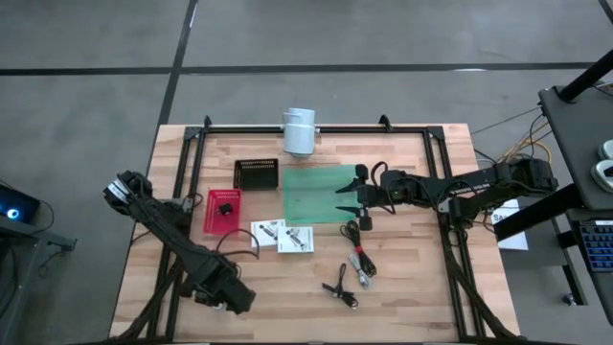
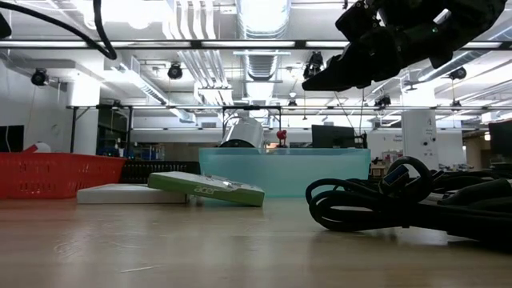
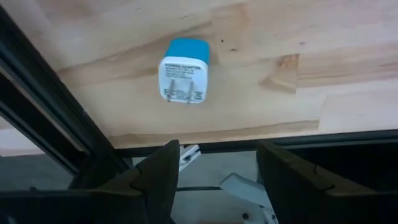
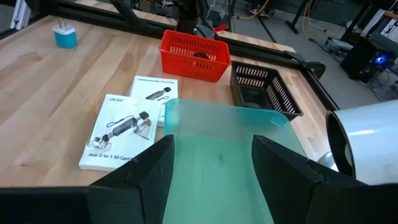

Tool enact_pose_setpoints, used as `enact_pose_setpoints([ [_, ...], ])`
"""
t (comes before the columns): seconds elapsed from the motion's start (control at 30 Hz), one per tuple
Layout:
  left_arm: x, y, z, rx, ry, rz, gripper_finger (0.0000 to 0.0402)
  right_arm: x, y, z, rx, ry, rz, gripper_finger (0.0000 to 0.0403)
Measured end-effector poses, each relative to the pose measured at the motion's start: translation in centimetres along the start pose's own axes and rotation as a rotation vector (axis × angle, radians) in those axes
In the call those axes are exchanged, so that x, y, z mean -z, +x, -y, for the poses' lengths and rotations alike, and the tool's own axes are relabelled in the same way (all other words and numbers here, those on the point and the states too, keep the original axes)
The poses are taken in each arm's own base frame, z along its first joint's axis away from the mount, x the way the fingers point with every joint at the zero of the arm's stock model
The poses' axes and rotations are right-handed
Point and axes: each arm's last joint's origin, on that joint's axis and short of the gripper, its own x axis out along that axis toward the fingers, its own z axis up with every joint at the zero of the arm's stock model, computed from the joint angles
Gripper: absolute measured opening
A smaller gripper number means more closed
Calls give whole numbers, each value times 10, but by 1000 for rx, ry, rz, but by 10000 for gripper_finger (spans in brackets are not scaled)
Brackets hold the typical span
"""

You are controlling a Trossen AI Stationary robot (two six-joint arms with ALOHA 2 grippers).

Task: Pick and place items into bin
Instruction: Put the blue adapter into the red bin

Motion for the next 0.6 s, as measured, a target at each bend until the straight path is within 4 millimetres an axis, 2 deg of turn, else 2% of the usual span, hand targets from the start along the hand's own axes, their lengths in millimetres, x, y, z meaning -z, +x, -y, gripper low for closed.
enact_pose_setpoints([
  [0.17,-2,2,-2,-11,12,7,202,0,0,0,0,0,0,201],
  [0.43,-12,15,-9,-57,-3,24,258,0,0,0,0,0,0,201],
  [0.6,-14,20,-11,-71,-11,36,269,0,0,0,0,0,0,201],
])
